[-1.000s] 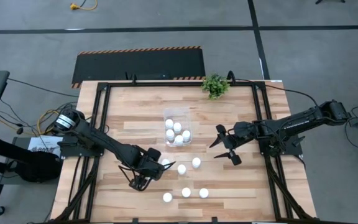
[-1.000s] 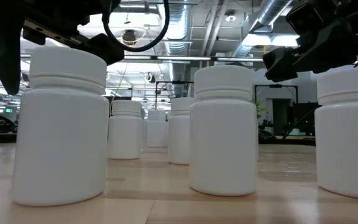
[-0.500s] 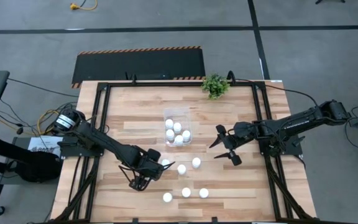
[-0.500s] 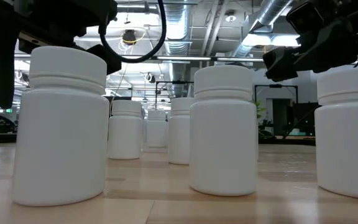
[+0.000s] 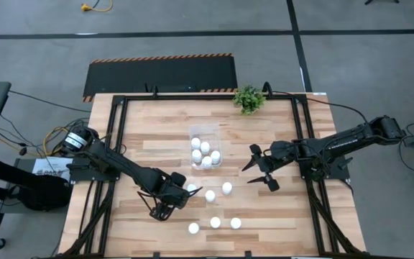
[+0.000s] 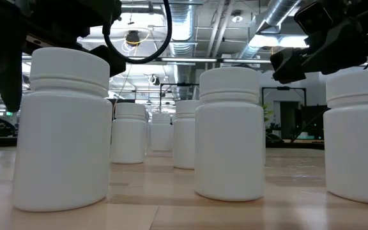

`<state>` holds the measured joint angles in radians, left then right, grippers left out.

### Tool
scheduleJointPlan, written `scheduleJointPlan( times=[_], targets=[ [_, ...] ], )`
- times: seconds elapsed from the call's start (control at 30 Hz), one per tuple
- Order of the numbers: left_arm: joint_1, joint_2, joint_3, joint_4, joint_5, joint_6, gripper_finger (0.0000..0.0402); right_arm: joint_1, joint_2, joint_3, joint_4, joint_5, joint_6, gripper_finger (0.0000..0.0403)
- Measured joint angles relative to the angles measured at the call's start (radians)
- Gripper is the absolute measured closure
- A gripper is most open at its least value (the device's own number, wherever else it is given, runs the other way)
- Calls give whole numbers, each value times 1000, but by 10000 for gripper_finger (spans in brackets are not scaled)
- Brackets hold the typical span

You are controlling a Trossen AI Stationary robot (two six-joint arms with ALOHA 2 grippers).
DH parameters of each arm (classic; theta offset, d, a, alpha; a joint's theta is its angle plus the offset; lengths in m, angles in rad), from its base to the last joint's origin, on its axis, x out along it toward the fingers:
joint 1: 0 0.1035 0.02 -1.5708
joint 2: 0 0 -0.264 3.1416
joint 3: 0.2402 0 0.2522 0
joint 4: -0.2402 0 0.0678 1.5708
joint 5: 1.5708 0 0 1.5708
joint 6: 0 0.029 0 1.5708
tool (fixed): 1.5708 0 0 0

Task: Pick and place pill bottles into a basket
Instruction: Put the pill bottles into the container

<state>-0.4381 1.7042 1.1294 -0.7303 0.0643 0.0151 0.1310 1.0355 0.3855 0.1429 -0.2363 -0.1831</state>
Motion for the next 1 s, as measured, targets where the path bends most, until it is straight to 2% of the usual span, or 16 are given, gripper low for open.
scheduleJointPlan(
  times=[0.53,1.0],
  targets=[
    [0,-1,0,0,0,0,225,0,0,0,0,0,0,173],
    [0,-1,23,-35,0,2,233,0,0,0,1,0,0,173]
  ],
)
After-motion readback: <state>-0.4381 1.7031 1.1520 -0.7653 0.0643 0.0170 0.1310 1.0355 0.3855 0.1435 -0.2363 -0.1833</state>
